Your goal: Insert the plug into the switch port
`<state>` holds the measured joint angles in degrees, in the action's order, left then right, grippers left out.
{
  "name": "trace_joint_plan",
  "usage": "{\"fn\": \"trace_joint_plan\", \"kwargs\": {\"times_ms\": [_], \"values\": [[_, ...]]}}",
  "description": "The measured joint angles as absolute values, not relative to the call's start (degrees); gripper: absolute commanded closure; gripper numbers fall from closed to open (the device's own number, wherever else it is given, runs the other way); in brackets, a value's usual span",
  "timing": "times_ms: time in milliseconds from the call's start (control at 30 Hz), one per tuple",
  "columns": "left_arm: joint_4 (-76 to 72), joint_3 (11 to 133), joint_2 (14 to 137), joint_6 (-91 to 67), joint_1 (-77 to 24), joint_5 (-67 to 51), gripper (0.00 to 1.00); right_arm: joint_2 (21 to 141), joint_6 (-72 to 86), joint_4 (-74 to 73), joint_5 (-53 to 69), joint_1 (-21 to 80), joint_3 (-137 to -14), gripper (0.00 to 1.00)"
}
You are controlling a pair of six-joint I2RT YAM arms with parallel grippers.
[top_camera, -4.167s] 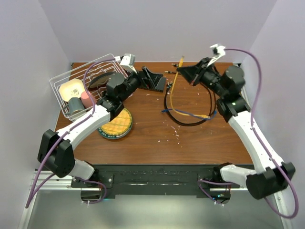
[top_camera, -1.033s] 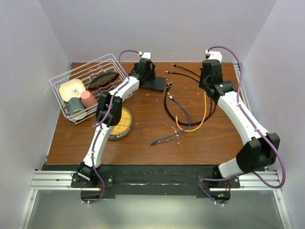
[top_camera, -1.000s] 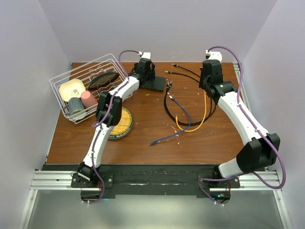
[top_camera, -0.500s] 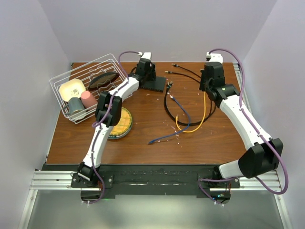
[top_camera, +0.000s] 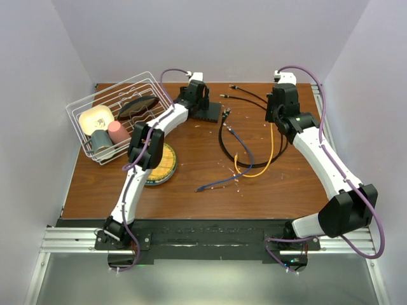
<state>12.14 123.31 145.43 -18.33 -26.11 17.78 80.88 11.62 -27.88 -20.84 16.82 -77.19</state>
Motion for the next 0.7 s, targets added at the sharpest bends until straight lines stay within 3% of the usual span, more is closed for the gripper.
{"fn": "trace_joint_plan", "kwargs": {"times_ms": [300,700], "values": [[14.8,126.9,147.3,-18.4,-22.7,17.4,0.19,80.8,11.6,-27.9,-19.9,16.8,-76.4,1.00],[12.1,124.7,147.4,-20.0,-21.5,-0.4,0.28,80.6,11.6,-27.9,-17.2,16.8,-76.3,1.00]]}}
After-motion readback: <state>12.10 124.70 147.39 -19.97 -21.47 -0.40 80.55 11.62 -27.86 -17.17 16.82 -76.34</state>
